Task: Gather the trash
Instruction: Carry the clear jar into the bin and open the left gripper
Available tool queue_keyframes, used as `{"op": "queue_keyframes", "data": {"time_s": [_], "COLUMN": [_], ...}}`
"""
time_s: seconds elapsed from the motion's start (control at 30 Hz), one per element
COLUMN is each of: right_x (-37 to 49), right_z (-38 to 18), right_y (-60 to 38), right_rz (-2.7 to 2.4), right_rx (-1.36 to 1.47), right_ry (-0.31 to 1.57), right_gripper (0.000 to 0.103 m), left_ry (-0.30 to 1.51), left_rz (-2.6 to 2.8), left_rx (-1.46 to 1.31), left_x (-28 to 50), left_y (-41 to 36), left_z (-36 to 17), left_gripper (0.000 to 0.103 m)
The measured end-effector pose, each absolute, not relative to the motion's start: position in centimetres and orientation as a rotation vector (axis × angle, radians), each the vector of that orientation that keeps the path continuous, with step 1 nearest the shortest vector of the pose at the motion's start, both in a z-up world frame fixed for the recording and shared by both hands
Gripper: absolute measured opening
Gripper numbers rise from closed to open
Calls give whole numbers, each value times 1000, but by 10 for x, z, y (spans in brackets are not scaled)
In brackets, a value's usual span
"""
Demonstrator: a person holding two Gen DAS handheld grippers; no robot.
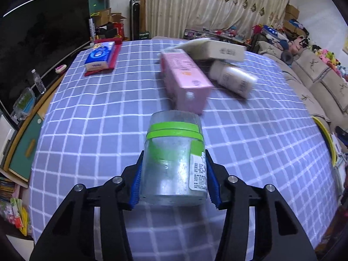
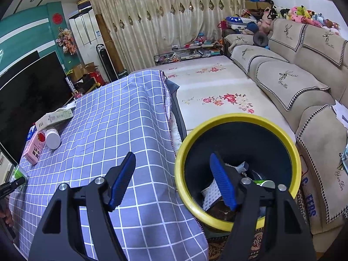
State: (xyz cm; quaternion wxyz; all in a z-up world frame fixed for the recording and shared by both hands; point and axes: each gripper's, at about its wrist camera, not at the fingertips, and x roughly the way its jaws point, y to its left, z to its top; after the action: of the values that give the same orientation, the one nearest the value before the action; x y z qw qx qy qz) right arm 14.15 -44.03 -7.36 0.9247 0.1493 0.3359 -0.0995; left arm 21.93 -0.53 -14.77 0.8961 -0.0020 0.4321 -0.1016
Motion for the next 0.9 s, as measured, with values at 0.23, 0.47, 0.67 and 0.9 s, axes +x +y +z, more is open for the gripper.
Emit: {"op": "queue_keyframes", "data": {"time_s": [0.23,0.47,0.67,0.9], "right_x": [130,97,63,26], "right_z": [-65,-54,-51,-56], "right_y": [-447,-476,-520,-564], "right_rz": [-218,-299,-408,-513], "right_rx": [308,308,341,393], "right_ry": [658,609,573,553], "right_gripper": [67,67,68,70], "left_ry": [851,830,812,897], "left_rz": [-352,-582,-788,-969], "left_rx": [58,124,222,311], "left_x": [186,183,187,197], "left_y": [-67,-168,-276,-411], "left_z": [-121,-102,-95,-115], "left_gripper": [49,50,50,50]}}
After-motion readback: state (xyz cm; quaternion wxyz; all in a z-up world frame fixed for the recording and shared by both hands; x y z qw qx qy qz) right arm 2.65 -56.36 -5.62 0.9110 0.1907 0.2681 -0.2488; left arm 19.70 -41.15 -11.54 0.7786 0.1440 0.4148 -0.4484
